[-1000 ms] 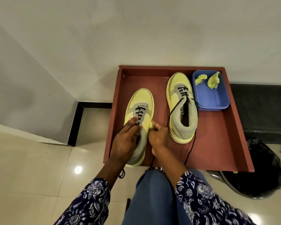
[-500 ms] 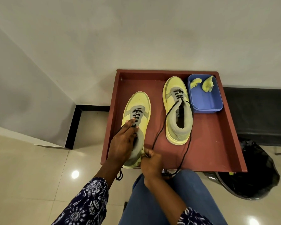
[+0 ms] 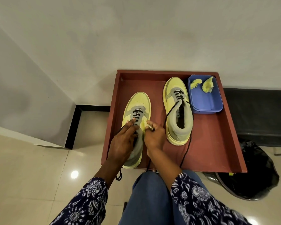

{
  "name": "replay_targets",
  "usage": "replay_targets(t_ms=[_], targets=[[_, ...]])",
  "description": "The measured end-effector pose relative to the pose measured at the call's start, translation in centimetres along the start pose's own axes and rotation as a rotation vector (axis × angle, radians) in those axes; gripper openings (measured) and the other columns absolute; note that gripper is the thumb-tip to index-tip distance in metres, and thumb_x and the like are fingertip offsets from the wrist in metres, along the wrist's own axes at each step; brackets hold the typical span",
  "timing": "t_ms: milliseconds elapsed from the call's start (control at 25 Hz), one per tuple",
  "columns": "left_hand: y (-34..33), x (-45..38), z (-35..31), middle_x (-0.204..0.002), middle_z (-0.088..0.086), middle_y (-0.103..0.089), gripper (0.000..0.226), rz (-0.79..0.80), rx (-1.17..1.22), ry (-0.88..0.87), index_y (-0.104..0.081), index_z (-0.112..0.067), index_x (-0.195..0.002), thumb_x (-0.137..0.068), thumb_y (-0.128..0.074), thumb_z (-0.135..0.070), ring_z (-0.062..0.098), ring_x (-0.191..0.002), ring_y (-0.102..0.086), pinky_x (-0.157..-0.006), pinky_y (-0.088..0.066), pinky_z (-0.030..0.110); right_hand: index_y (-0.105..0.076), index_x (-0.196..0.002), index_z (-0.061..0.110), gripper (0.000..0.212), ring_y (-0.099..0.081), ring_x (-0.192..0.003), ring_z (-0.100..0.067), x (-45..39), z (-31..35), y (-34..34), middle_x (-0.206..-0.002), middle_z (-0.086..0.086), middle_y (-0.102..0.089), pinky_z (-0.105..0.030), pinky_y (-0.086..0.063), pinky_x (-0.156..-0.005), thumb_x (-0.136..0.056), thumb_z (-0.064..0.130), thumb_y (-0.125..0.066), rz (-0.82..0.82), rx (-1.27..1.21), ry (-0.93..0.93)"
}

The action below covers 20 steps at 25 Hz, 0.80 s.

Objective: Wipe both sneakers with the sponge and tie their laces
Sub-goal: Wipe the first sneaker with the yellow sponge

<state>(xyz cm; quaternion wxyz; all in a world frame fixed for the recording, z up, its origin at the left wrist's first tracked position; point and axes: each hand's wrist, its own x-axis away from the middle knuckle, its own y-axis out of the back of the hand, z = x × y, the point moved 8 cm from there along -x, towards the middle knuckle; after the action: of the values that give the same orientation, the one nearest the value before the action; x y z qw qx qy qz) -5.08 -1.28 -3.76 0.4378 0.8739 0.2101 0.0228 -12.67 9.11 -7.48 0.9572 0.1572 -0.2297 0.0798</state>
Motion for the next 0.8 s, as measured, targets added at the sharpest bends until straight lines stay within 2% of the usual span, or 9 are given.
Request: replay_targets(t_ms=[200, 280, 400, 560, 680, 800], targets=[[0.2, 0.0, -0.5, -0.133, 0.014, -0.053, 0.045, -0.008, 0.001, -0.014, -0.062, -0.005, -0.115, -0.086, -0.032, -0.022, 0.031, -0.119, -0.054, -0.09, -0.044, 0.033, -0.068, -0.11, 0.009, 0.027, -0.062, -0.108, -0.024, -1.9, 3.5, -0.9, -0.115, -0.009, -0.068, -0.029, -0.047, -0.095, -0.088, 0.004, -0.053, 0.007, 0.191, 0.187], [0.2, 0.0, -0.4, -0.133, 0.013, -0.053, 0.044, -0.007, 0.0, -0.012, -0.062, -0.006, -0.115, -0.086, -0.033, -0.021, 0.03, -0.118, -0.054, -0.088, -0.048, 0.034, -0.067, -0.11, 0.008, 0.029, -0.061, -0.11, -0.022, -1.7, 3.8, -0.9, -0.116, -0.009, -0.067, -0.02, -0.042, -0.093, -0.088, 0.0, -0.051, 0.038, 0.226, 0.236], [0.1, 0.0, -0.4, -0.132, 0.014, -0.054, 0.044, -0.005, -0.006, -0.019, -0.061, -0.006, -0.116, -0.086, -0.033, -0.021, 0.03, -0.116, -0.056, -0.085, -0.051, 0.038, -0.066, -0.111, 0.005, 0.031, -0.06, -0.11, -0.019, -0.7, 3.3, -0.8, -0.116, -0.009, -0.067, -0.004, -0.034, -0.081, -0.087, -0.005, -0.05, 0.122, 0.221, 0.274], [0.2, 0.1, -0.5, -0.133, 0.015, -0.053, 0.041, 0.009, 0.003, -0.041, -0.057, -0.009, -0.116, -0.087, -0.032, -0.022, 0.032, -0.113, -0.058, -0.08, -0.055, 0.041, -0.068, -0.108, 0.007, 0.034, -0.06, -0.098, -0.011, 1.3, 2.0, -0.4, -0.11, -0.007, -0.068, 0.003, -0.036, -0.071, -0.084, -0.008, -0.05, 0.124, 0.224, 0.36], [0.1, 0.1, -0.4, -0.134, 0.013, -0.052, 0.044, 0.016, -0.004, -0.016, -0.059, -0.006, -0.115, -0.087, -0.031, -0.025, 0.03, -0.114, -0.058, -0.081, -0.054, 0.037, -0.069, -0.106, 0.007, 0.032, -0.058, -0.093, -0.007, 2.3, 0.6, 0.2, -0.107, -0.006, -0.068, 0.004, -0.035, -0.075, -0.084, -0.008, -0.051, 0.081, 0.194, 0.382], [0.1, 0.1, -0.4, -0.135, 0.011, -0.051, 0.042, 0.021, -0.023, -0.02, -0.059, -0.005, -0.115, -0.086, -0.032, -0.021, 0.028, -0.115, -0.057, -0.085, -0.048, 0.028, -0.07, -0.103, 0.006, 0.034, -0.058, -0.09, -0.006, 3.2, -0.4, 1.0, -0.104, -0.007, -0.067, 0.002, -0.04, -0.079, -0.082, -0.012, -0.051, 0.055, 0.148, 0.394]])
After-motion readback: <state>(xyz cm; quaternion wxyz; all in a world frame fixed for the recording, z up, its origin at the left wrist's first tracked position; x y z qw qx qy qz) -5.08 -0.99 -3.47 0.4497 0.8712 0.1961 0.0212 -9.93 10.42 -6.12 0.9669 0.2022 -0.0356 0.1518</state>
